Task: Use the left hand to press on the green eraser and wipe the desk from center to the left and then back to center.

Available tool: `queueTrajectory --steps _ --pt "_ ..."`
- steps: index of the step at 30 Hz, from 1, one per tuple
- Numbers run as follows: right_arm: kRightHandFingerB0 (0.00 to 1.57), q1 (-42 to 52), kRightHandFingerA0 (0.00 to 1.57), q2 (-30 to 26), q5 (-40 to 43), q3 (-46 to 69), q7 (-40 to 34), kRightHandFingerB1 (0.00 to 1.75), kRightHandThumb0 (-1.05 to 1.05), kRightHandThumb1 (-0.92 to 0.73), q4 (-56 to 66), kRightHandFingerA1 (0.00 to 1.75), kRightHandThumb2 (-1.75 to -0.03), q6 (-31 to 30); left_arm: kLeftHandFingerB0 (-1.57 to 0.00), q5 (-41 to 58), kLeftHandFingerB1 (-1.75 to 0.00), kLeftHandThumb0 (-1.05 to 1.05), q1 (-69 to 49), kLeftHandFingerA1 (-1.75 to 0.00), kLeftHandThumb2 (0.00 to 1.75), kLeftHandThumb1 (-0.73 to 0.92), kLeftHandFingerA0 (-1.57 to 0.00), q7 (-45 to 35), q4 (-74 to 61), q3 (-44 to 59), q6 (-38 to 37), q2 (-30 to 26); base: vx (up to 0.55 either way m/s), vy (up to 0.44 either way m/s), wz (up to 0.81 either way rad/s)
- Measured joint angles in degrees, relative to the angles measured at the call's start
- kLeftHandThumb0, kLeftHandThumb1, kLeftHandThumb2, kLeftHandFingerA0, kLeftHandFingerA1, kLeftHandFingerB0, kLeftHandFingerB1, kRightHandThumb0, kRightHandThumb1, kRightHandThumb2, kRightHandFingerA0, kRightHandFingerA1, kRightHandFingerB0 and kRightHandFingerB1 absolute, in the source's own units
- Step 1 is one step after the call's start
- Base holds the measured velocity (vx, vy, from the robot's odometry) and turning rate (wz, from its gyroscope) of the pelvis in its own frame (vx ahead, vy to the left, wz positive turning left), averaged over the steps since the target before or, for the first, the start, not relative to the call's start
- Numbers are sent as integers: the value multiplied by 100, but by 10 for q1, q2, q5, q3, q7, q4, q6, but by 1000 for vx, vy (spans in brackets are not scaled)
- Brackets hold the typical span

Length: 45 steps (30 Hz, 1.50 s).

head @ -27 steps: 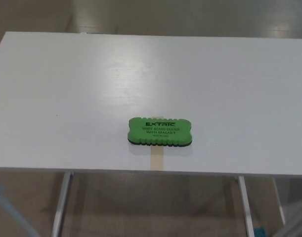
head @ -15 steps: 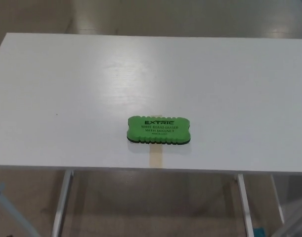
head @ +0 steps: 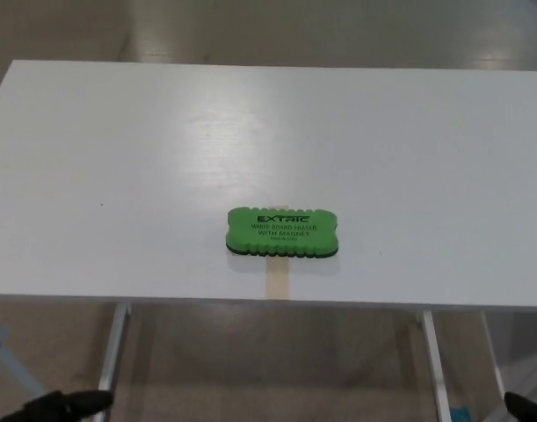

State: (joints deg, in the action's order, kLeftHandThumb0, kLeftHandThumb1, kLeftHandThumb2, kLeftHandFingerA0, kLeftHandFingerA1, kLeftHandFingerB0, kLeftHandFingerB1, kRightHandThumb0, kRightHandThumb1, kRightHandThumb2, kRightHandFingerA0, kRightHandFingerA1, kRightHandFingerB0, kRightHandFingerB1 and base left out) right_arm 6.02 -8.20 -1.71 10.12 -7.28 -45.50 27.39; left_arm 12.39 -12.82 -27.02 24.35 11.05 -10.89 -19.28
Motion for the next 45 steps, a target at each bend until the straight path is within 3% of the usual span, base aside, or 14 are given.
queueTrajectory --steps 2,6,7,17,27,35,36,37,45 --pt "47 0 60 0 0 -4 0 36 -45 -79 -4 42 -65 0 -89 4 -59 -32 -7 -92 61 66 -92 -26 -20 -17 4 -12 0 0 0" --pt "47 0 60 -1 -1 -9 0 36 -45 -79 -11 43 -65 0 -88 15 -61 -30 -16 -93 59 66 -88 -64 -60 -44 18 -36 0 0 0" --pt "47 0 60 -1 -1 -10 0 35 -47 -79 -13 42 -64 0 -87 19 -61 -30 -18 -85 60 68 -88 -74 -73 -52 22 -43 0 0 0" --pt "50 -1 61 -6 -1 -26 0 37 -46 -78 -41 43 -64 4 -82 76 -56 -31 -15 -72 61 73 -89 -164 -253 -111 67 -85 0 0 0" --pt "51 -5 61 -21 -3 -38 4 37 -46 -78 -73 43 -64 23 -82 140 -51 -31 132 -64 63 78 -91 -162 -462 -144 135 -58 0 0 0" --pt "53 -10 60 -26 -6 -47 11 37 -46 -78 -88 43 -64 40 -84 126 -47 -28 288 -52 64 78 -95 -93 -435 -166 193 21 0 0 0" --pt "53 -11 61 -26 -7 -48 11 37 -47 -78 -88 44 -64 41 -78 123 -47 -24 298 -51 65 83 -88 -87 -428 -168 196 26 0 0 0" --pt "53 -11 61 -27 -9 -50 10 37 -46 -78 -89 43 -64 42 -87 115 -48 -29 318 -51 65 78 -97 -76 -409 -171 201 36 0 0 0" --pt "53 -11 61 -27 -13 -51 10 37 -46 -78 -92 43 -64 48 -91 49 -51 -25 438 -58 63 78 -103 -14 -233 -199 200 89 0 0 0"
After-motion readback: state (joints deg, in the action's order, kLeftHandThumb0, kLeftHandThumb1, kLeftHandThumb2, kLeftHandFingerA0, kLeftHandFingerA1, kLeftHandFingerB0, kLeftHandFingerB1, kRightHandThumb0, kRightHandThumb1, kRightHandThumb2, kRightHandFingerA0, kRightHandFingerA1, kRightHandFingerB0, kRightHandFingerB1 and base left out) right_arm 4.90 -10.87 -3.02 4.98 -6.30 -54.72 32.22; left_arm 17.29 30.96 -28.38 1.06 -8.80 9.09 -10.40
